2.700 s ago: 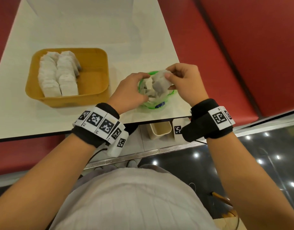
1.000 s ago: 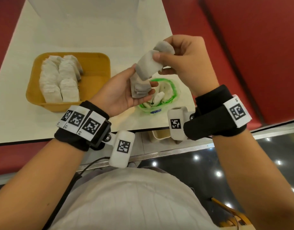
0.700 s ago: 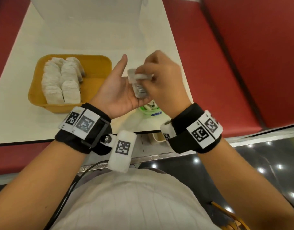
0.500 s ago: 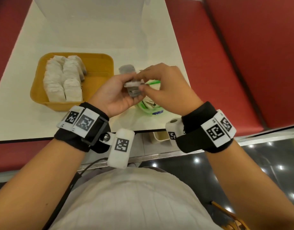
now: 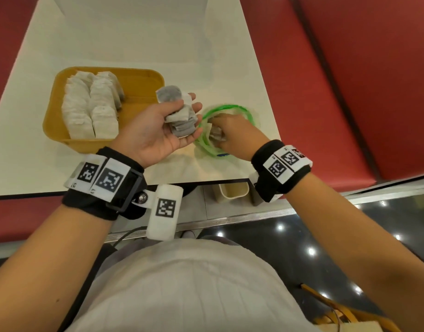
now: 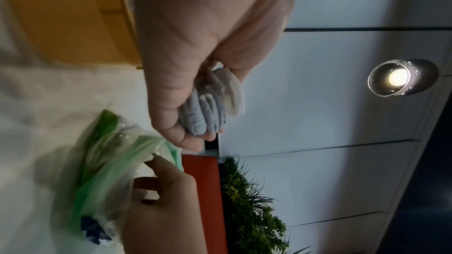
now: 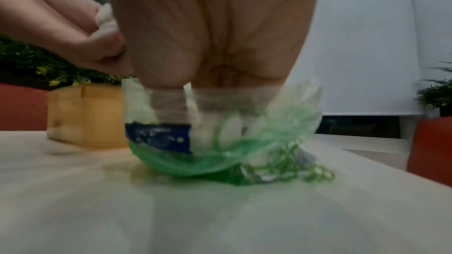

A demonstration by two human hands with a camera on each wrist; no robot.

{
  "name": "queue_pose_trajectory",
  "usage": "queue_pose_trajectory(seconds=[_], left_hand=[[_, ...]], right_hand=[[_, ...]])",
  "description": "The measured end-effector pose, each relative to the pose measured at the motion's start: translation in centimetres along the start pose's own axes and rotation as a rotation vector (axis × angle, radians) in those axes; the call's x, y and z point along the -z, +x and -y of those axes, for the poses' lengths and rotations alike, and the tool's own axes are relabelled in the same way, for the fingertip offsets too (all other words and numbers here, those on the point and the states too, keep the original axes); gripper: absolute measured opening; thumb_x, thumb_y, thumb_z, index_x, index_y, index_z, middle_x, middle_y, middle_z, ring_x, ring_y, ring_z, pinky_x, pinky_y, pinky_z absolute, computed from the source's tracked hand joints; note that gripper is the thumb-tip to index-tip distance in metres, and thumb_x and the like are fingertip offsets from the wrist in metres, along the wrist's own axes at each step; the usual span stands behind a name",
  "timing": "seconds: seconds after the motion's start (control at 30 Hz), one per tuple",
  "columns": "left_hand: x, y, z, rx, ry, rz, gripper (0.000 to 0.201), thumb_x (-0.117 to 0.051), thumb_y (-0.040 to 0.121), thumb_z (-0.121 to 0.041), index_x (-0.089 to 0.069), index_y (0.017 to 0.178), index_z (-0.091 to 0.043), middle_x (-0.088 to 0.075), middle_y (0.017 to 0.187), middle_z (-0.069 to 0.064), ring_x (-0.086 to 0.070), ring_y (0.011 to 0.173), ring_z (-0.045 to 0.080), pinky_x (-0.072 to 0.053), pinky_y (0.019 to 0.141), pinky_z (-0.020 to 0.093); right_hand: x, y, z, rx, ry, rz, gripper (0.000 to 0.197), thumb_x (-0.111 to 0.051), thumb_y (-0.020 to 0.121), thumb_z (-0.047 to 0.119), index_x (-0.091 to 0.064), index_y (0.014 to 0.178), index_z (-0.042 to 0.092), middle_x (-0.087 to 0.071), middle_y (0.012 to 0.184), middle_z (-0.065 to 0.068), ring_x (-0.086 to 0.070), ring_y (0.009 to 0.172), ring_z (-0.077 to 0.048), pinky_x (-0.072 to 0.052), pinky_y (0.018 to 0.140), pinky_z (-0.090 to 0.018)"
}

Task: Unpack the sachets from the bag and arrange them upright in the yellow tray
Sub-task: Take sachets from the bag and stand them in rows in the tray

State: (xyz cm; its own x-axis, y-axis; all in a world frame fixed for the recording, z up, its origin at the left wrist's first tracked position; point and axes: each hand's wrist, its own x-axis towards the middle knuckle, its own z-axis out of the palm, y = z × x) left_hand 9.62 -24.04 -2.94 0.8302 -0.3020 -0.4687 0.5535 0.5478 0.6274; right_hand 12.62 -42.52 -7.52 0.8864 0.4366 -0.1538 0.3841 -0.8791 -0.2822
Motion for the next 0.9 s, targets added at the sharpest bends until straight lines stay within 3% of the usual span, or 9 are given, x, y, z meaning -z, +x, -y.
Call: queue_pose_trajectory(seconds=[0.13, 0.3, 0.4, 0.47, 0.57, 0.67, 0.77, 0.8, 0.9], left_hand=[[0.8, -0.6, 0.1, -0.009, 0.018, -0.006, 0.022, -0.041, 0.101, -0.017, -0.061, 0.11, -0.016, -0.072, 0.091, 0.0, -0.069, 0.079, 0.013, -0.058, 0.079, 0.03], [1.7, -1.3, 0.2, -0.002, 0.029, -0.028, 0.022, -0.041, 0.101, -0.017, -0.061, 0.112, -0.016, -0.071, 0.093, 0.0, -0.067, 0.082, 0.014, -0.055, 0.084, 0.031], [2.1, -1.6, -0.1, -0.009, 0.048, -0.029, 0.022, -0.042, 0.101, -0.018, -0.06, 0.114, -0.016, -0.071, 0.094, 0.0, -0.067, 0.082, 0.014, -0.056, 0.084, 0.032], [2.2, -1.7, -0.4, -0.013, 0.067, -0.025, 0.022, -0.042, 0.101, -0.019, -0.06, 0.113, -0.016, -0.07, 0.095, 0.0, -0.066, 0.084, 0.014, -0.056, 0.084, 0.033], [2.1, -1.8, -0.9, -0.012, 0.081, -0.011, 0.023, -0.042, 0.101, -0.021, -0.06, 0.114, -0.016, -0.069, 0.096, 0.0, -0.066, 0.087, 0.015, -0.055, 0.087, 0.035], [2.1, -1.9, -1.3, -0.007, 0.071, 0.014, 0.026, -0.039, 0.101, -0.022, -0.06, 0.114, -0.013, -0.069, 0.095, 0.001, -0.066, 0.088, 0.017, -0.054, 0.091, 0.038], [2.0, -2.0, -1.5, 0.003, 0.072, 0.047, 0.03, -0.036, 0.1, -0.022, -0.059, 0.116, -0.011, -0.069, 0.095, 0.002, -0.065, 0.089, 0.018, -0.053, 0.094, 0.04], [2.0, -2.0, -1.5, 0.006, 0.078, 0.054, 0.031, -0.035, 0.1, -0.021, -0.058, 0.117, -0.01, -0.069, 0.095, 0.002, -0.066, 0.09, 0.018, -0.053, 0.093, 0.041], [1.7, -2.2, -1.5, 0.0, 0.095, 0.043, 0.028, -0.035, 0.103, -0.02, -0.057, 0.11, -0.005, -0.068, 0.094, 0.004, -0.067, 0.094, 0.021, -0.055, 0.09, 0.041]], right_hand=[[-0.8, 0.2, 0.1, -0.028, 0.043, -0.069, 0.024, -0.052, 0.081, 0.002, -0.068, 0.099, 0.007, -0.066, 0.101, -0.014, -0.061, 0.091, -0.032, -0.049, 0.077, -0.039], [-0.1, -0.2, 0.1, -0.157, 0.074, -0.093, 0.021, -0.049, 0.088, 0.012, -0.07, 0.084, 0.01, -0.064, 0.079, -0.009, -0.058, 0.075, -0.027, -0.039, 0.061, -0.03], [1.7, -0.8, 0.2, -0.189, 0.097, -0.142, 0.023, -0.053, 0.088, 0.015, -0.057, 0.068, 0.007, -0.049, 0.06, -0.004, -0.049, 0.061, -0.026, -0.032, 0.053, -0.028], [3.4, -1.3, 0.4, -0.185, 0.095, -0.192, 0.022, -0.055, 0.088, 0.015, -0.056, 0.067, 0.006, -0.051, 0.061, -0.007, -0.05, 0.062, -0.028, -0.033, 0.052, -0.028], [6.0, -1.9, 0.2, -0.165, 0.15, -0.275, 0.015, -0.059, 0.084, 0.014, -0.066, 0.075, 0.003, -0.062, 0.071, -0.015, -0.054, 0.066, -0.024, -0.045, 0.067, -0.034], [7.8, -2.5, 0.4, -0.157, 0.259, -0.402, 0.017, -0.063, 0.079, 0.012, -0.064, 0.073, -0.005, -0.06, 0.069, -0.023, -0.046, 0.061, -0.017, -0.038, 0.06, -0.028], [9.0, -3.3, 1.4, -0.133, 0.396, -0.488, 0.01, -0.065, 0.079, 0.01, -0.069, 0.078, 0.001, -0.061, 0.065, -0.001, -0.053, 0.06, -0.009, -0.044, 0.058, -0.021], [9.2, -3.5, 1.9, -0.109, 0.449, -0.501, 0.006, -0.066, 0.079, 0.01, -0.069, 0.08, 0.004, -0.063, 0.067, 0.0, -0.057, 0.061, -0.011, -0.049, 0.06, -0.023], [9.6, -3.9, 3.6, -0.021, 0.649, -0.522, 0.009, -0.065, 0.077, 0.003, -0.064, 0.083, 0.009, -0.065, 0.074, -0.016, -0.061, 0.065, -0.03, -0.057, 0.063, -0.045]])
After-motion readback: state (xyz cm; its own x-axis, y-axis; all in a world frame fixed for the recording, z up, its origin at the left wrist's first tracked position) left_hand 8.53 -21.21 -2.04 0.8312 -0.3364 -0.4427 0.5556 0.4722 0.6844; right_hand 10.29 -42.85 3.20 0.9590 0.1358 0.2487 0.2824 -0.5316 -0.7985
